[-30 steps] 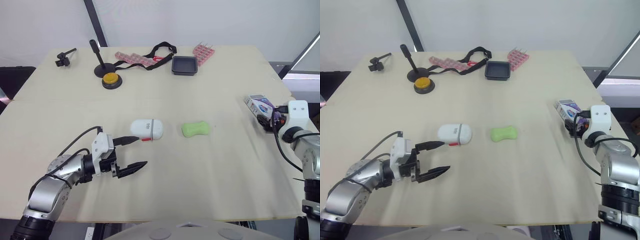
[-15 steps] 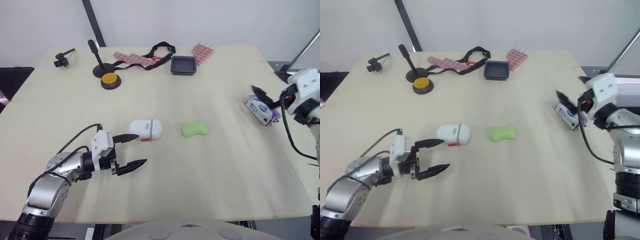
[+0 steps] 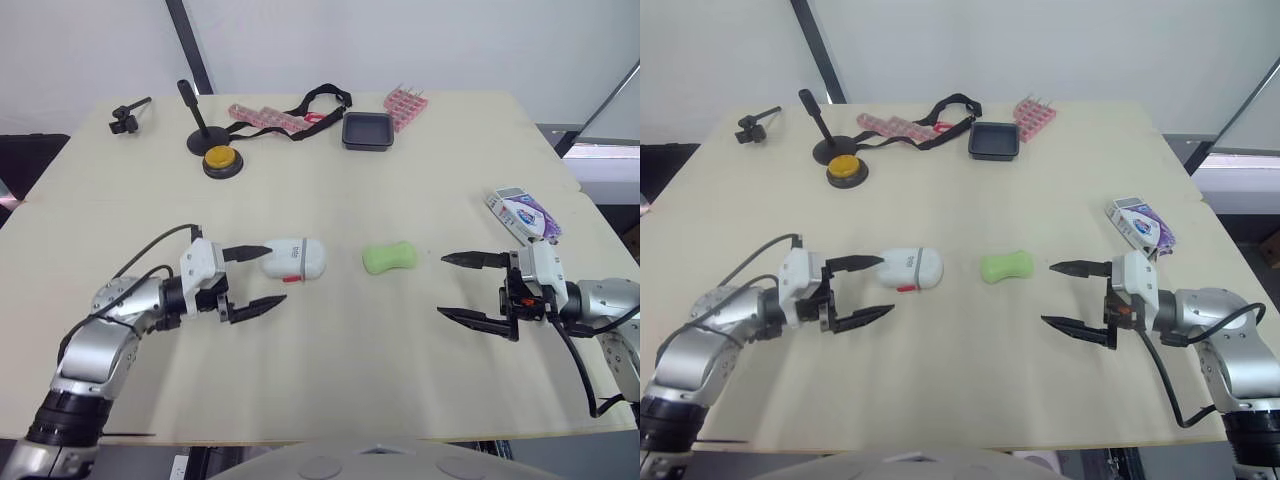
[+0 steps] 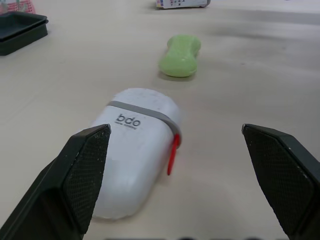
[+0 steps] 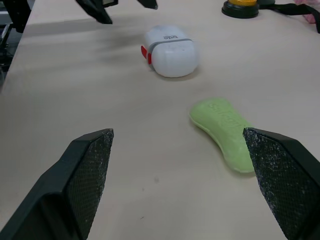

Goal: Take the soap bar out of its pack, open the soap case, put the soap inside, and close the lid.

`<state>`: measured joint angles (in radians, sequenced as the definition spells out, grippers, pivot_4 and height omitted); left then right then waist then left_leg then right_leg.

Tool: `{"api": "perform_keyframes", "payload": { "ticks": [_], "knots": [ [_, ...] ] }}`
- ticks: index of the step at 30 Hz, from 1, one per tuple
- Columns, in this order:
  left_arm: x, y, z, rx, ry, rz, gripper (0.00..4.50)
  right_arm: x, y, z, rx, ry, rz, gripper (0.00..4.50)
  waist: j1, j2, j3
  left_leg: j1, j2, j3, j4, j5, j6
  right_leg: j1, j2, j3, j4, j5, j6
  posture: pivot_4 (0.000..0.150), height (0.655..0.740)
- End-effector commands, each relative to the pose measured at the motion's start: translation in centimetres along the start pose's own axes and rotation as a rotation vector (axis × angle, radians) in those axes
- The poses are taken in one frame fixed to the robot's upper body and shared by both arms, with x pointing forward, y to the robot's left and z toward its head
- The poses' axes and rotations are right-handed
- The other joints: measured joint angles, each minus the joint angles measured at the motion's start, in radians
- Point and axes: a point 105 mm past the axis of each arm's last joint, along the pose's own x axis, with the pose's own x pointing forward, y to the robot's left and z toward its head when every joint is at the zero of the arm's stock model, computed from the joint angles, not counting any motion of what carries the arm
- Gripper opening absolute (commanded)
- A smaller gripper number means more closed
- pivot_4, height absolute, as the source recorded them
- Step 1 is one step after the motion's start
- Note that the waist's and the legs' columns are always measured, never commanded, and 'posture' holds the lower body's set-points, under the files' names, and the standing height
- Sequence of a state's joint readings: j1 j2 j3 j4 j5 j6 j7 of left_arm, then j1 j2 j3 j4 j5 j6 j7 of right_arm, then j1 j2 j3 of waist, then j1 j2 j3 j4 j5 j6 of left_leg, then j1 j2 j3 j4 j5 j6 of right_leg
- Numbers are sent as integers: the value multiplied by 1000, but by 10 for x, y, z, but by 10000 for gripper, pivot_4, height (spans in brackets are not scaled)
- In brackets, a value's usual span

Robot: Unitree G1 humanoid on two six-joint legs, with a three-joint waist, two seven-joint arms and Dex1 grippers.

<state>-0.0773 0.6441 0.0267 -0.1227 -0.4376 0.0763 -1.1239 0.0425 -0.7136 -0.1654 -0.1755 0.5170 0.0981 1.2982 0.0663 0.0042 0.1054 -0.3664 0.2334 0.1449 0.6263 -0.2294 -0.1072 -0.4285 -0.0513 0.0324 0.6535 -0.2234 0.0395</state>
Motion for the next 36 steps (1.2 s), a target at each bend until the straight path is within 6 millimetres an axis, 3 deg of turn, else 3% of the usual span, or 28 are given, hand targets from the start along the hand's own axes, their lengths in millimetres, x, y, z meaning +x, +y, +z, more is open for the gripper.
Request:
{"api": "perform_keyframes", "payload": {
  "ticks": [1, 10, 19, 29, 36],
  "knots": [
    [-6, 11, 4, 56, 25, -25, 45000, -1, 3, 4, -24, -15, 22, 44590, 0, 0, 0, 0, 0, 0, 0, 0, 0, 0, 0, 0, 0, 0, 0, 1500, 7291],
    [17, 36, -2, 168, 150, -221, 45000, 4, 4, -1, -25, 0, 33, 44590, 12, 0, 0, -1, -1, 0, 1, 0, 1, 0, 0, 0, 1, 0, 0, 1500, 7291],
    [38, 34, -16, 190, 219, -357, 45000, -1, 4, -4, -24, 20, 8, 44590, 18, -1, 0, -2, -1, 0, 1, 0, 1, -1, -2, -1, 1, 0, 0, 1500, 7291],
    [50, 37, -32, 232, 252, -375, 45000, -2, 3, -5, -31, 28, -10, 44590, 16, -1, 0, -3, -1, -1, 1, 0, 1, -1, -2, -1, 1, 0, 0, 1500, 7291],
    [51, 40, -31, 213, 233, -338, 45000, -2, 2, -6, -33, 35, -12, 44590, 20, -1, 0, -3, -1, -1, 2, 0, 1, -1, -3, -2, 1, 0, 0, 1500, 7291]
  ]
}}
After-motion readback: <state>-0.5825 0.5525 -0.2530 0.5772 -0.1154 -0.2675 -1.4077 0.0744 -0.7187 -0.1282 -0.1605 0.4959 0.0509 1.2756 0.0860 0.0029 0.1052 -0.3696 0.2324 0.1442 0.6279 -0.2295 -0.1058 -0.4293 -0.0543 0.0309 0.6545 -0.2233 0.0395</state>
